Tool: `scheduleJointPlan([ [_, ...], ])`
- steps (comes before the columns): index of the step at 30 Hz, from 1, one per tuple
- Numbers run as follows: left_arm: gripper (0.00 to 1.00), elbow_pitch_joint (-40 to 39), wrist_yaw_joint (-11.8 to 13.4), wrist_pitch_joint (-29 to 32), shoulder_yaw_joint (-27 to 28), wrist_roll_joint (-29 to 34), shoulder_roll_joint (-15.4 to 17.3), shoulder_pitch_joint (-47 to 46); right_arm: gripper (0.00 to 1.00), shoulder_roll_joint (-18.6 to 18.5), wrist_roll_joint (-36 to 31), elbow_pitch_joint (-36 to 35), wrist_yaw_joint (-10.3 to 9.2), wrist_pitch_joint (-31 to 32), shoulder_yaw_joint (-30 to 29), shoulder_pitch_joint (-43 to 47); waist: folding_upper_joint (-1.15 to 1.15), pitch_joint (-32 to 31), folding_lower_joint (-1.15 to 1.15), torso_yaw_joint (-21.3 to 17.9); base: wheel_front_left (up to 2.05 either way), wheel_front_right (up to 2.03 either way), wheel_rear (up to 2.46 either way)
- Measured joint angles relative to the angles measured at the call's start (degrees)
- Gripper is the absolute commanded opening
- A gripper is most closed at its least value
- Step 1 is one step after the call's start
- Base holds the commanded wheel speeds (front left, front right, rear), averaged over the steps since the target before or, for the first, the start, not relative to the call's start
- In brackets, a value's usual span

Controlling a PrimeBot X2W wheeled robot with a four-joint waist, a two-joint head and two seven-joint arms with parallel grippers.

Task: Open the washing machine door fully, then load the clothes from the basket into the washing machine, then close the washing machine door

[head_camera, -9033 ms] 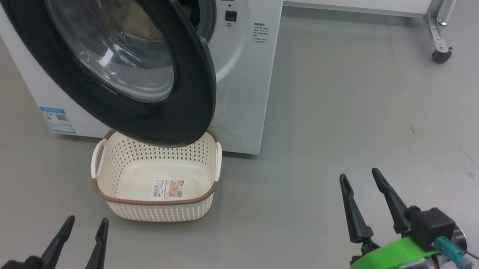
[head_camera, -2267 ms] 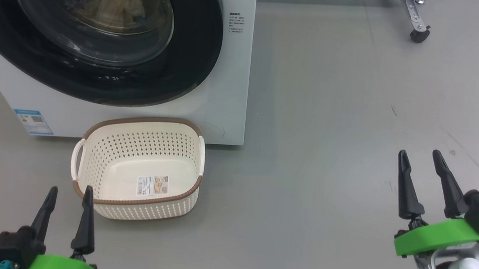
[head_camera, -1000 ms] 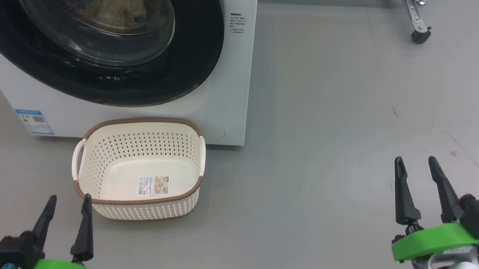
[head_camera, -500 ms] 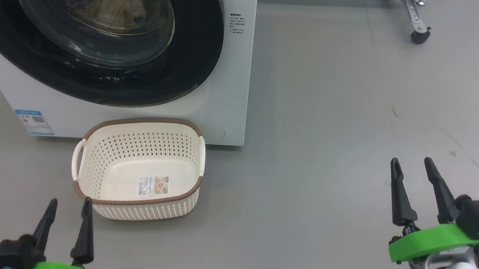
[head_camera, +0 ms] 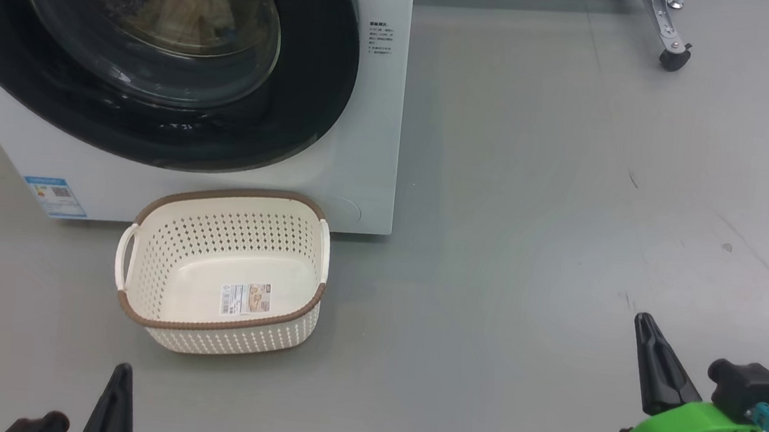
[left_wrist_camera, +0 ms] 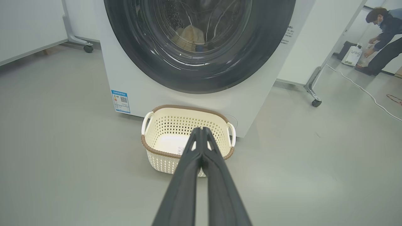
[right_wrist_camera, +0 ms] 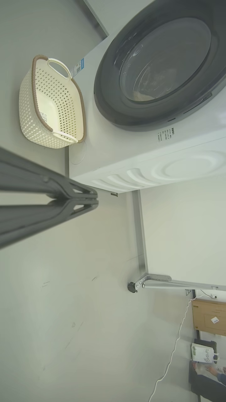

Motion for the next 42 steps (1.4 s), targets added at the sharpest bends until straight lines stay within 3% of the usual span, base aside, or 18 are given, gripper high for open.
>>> scheduleJointPlan([
  [42,0.0,-0.7,0.0,7.0,0.6,-26.1,-0.1,-0.7,0.0,0.1,27.5,-0.3,0.0,6.9,-1.8,1.0,0.0,0.0,0.0,1.4,0.0,0.0,0.0],
])
